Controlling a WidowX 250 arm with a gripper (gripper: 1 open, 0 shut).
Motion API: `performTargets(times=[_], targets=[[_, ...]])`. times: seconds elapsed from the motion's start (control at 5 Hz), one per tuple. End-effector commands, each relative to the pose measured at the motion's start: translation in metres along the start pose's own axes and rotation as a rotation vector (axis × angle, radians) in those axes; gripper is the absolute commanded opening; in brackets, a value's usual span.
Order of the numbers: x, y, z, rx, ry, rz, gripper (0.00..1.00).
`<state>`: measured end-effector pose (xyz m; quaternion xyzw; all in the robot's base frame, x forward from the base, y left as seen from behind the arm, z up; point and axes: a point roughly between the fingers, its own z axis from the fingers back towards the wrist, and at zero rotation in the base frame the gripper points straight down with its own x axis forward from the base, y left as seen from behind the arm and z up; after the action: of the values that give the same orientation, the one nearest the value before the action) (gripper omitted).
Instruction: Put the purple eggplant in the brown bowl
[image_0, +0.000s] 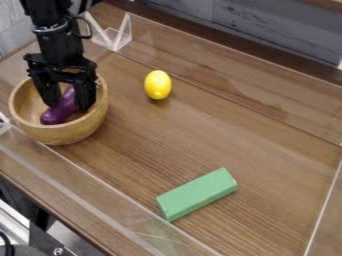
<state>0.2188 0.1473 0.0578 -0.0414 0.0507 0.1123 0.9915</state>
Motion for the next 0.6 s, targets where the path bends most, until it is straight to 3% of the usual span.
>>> performTargets(times=[0.0, 0.4], targets=[[0.010, -0.006, 0.010, 0.011, -0.036, -0.011, 1.00], [0.012, -0.024, 0.010, -0.006, -0.023, -0.018, 1.00]])
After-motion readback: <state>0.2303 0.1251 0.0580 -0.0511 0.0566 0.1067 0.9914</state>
